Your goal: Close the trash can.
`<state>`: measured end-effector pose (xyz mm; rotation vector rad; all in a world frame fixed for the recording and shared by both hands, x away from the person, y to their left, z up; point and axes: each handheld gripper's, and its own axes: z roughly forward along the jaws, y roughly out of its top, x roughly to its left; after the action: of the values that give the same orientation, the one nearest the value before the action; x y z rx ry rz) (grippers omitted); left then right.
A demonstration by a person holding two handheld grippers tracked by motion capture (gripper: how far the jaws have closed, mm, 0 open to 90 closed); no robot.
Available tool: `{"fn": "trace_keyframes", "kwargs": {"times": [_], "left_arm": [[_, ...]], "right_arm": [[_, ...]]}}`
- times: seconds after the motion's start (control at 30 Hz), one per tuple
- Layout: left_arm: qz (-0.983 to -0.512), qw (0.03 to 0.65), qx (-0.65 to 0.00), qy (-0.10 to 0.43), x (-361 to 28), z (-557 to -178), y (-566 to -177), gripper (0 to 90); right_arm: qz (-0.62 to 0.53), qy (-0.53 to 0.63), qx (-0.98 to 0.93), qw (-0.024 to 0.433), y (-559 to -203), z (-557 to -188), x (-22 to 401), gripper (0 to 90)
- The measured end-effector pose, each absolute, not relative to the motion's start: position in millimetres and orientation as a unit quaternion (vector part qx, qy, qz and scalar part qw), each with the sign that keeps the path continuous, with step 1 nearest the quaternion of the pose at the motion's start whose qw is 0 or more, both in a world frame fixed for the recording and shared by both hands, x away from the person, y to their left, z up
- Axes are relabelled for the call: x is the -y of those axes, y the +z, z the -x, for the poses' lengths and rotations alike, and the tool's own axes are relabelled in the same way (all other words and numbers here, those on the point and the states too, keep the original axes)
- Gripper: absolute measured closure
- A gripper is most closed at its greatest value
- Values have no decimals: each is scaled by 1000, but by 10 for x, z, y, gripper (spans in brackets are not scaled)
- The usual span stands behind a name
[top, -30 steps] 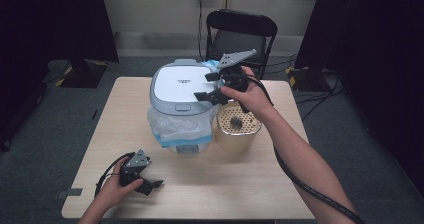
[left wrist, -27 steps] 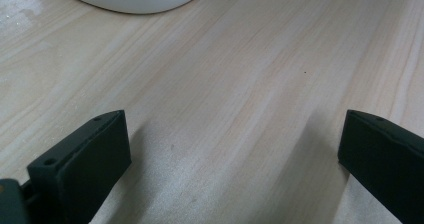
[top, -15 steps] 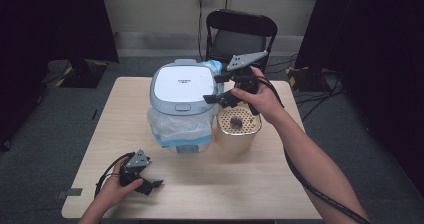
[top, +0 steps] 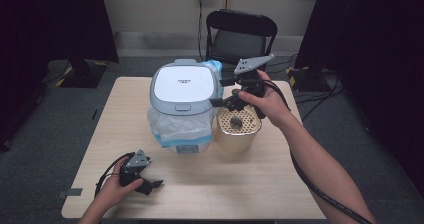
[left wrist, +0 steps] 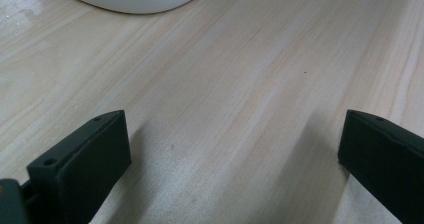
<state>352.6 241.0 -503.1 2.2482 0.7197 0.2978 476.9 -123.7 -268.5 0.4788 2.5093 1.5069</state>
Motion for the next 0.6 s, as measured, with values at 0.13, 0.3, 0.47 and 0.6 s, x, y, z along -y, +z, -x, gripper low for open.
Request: {"fn": "trace_keyframes", "kwargs": {"times": [0.13, 0.3, 0.47, 0.6], "left_arm": [[-877, 372, -281, 116, -2410, -3525, -5030, 0], [-878, 371, -281, 115, -2411, -3525, -5030, 0], [-876, 373, -283, 114, -2408, -3524, -5032, 0], [-876, 373, -283, 114, -2408, -3523, -5032, 0]], "right_arm": [[-160, 504, -844, 88, -2699, -4746, 1264, 148], [-162, 503, -844, 87, -2714, -4718, 1297, 148], [-161, 505, -844, 87, -2734, -4688, 1332, 148], [-162, 506, -843, 85, -2757, -4660, 1361, 148]]}}
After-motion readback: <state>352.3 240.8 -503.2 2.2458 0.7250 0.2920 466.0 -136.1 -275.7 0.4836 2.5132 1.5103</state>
